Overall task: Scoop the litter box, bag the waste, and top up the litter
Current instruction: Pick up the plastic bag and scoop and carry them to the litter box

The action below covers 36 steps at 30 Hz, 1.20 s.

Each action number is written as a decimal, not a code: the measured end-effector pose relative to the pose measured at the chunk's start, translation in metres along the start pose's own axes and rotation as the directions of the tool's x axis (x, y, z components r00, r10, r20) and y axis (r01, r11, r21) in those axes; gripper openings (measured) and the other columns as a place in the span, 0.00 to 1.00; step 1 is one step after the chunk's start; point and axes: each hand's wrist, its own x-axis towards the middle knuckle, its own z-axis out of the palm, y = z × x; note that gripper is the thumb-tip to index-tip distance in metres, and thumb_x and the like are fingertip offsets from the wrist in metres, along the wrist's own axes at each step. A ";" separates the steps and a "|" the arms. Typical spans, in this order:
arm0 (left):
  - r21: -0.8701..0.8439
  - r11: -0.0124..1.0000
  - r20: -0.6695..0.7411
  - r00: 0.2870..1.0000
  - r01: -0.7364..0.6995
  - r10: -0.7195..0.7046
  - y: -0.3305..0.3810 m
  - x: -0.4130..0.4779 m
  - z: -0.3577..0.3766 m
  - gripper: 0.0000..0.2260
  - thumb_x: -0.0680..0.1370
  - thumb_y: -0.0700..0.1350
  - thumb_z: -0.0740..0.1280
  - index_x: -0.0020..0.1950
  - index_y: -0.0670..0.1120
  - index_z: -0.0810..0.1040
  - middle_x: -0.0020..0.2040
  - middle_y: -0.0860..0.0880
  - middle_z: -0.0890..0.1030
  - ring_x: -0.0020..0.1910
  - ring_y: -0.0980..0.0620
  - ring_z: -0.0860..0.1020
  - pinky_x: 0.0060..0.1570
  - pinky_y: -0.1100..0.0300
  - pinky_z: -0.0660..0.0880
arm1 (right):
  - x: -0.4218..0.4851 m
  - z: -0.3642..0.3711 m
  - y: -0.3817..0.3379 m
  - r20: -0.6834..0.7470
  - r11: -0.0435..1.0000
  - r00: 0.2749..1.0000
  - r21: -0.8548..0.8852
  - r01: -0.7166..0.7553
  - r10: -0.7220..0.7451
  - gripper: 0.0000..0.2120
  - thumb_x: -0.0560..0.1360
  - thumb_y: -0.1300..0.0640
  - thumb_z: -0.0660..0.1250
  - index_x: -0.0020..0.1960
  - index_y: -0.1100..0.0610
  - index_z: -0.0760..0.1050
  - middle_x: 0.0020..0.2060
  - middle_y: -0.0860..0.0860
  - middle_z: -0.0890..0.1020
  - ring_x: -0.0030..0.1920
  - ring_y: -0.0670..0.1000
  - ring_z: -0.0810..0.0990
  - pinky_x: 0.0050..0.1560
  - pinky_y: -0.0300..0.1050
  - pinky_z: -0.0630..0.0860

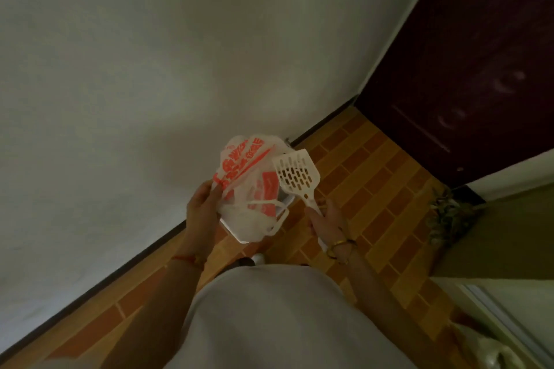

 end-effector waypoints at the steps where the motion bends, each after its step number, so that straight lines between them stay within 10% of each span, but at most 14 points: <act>1: -0.011 1.000 -0.011 1.000 -0.009 0.009 0.002 0.003 0.003 0.08 0.82 0.44 0.61 0.55 0.44 0.79 0.54 0.42 0.81 0.52 0.45 0.80 0.49 0.54 0.77 | 0.007 -0.001 -0.002 0.028 1.000 1.000 -0.018 0.001 0.000 0.08 0.76 0.57 0.67 0.53 0.54 0.72 0.41 0.55 0.79 0.38 0.53 0.75 0.35 0.45 0.72; 21: -0.245 0.965 -0.537 0.842 -0.096 -0.052 -0.071 0.020 0.087 0.07 0.82 0.42 0.62 0.54 0.43 0.79 0.49 0.44 0.82 0.47 0.47 0.80 0.46 0.53 0.77 | 0.169 -0.033 -0.054 0.668 0.904 0.744 -0.331 0.269 0.023 0.05 0.77 0.59 0.64 0.51 0.53 0.69 0.32 0.55 0.77 0.27 0.49 0.73 0.25 0.39 0.70; 36: -0.532 0.841 -0.635 0.703 -0.096 -0.321 -0.191 0.058 0.049 0.08 0.81 0.38 0.61 0.58 0.43 0.77 0.54 0.46 0.81 0.51 0.47 0.81 0.42 0.54 0.80 | 0.246 0.053 0.021 0.737 0.774 0.670 -0.474 0.420 0.088 0.11 0.73 0.55 0.67 0.52 0.57 0.71 0.43 0.59 0.81 0.40 0.57 0.79 0.39 0.49 0.77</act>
